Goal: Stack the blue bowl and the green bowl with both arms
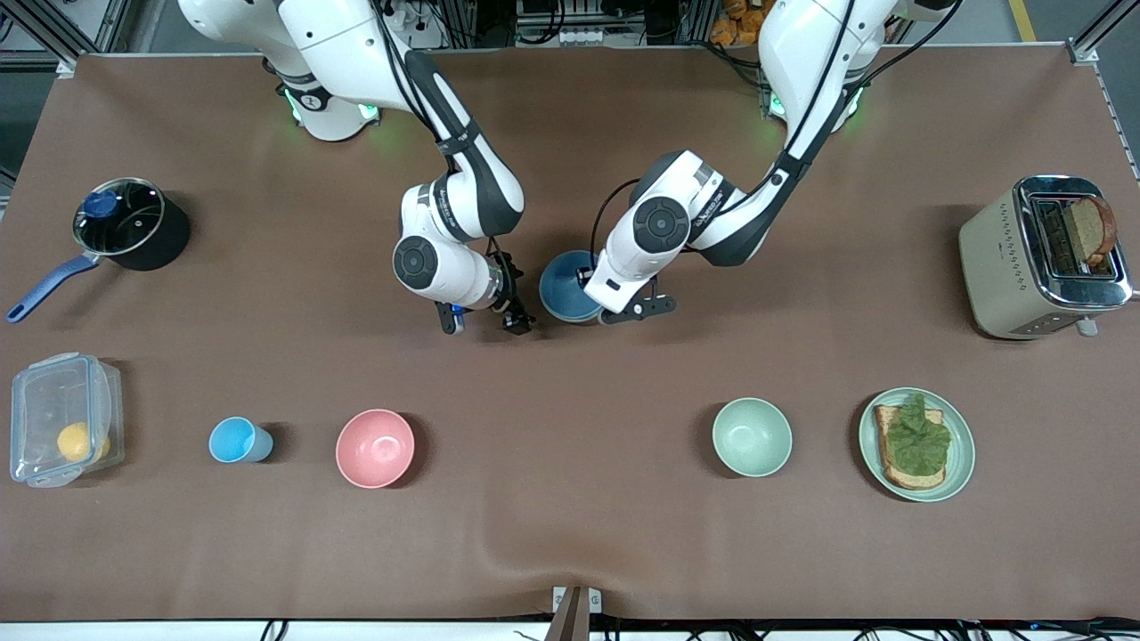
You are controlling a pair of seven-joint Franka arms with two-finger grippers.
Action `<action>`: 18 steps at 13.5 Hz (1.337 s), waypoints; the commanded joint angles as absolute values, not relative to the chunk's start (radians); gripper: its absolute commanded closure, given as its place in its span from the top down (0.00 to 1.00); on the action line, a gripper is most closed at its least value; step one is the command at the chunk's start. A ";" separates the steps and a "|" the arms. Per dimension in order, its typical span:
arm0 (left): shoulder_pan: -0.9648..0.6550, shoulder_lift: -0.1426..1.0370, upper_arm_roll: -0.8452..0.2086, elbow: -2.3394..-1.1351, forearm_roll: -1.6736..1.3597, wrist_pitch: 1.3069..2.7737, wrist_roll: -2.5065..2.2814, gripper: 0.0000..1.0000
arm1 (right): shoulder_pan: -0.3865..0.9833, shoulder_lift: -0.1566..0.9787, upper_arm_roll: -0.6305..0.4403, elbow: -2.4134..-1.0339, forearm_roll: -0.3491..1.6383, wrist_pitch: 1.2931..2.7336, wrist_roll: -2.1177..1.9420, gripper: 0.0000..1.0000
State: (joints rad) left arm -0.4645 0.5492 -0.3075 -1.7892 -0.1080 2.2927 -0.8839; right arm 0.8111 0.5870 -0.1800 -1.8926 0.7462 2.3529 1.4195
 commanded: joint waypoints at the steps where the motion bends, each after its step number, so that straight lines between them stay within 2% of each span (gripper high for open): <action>1: -0.430 0.422 -0.295 -1.793 -0.045 2.249 -0.916 1.00 | 0.815 0.568 -0.187 -1.925 0.761 2.342 1.359 1.00; 4: -0.312 0.287 -0.296 -1.776 0.043 2.137 -0.871 1.00 | 0.807 0.539 -0.221 -1.948 0.738 2.283 1.321 1.00; 11: -0.049 0.112 -0.296 -1.621 0.049 1.777 -0.589 1.00 | 0.807 0.433 -0.457 -1.937 0.622 1.880 1.161 1.00; 16: 0.035 0.040 -0.299 -1.617 0.032 1.709 -0.541 1.00 | 0.805 0.370 -0.609 -1.914 0.455 1.680 1.076 1.00; 18: 0.041 0.040 -0.296 -1.571 0.035 1.665 -0.532 1.00 | 0.776 0.359 -0.664 -1.904 0.433 1.634 0.926 1.00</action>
State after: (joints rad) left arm 0.0265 0.0490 -0.2857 -1.6056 0.0255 1.7154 -0.5513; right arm 0.8000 0.3961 -0.6293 -1.9030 0.4660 1.6756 1.0278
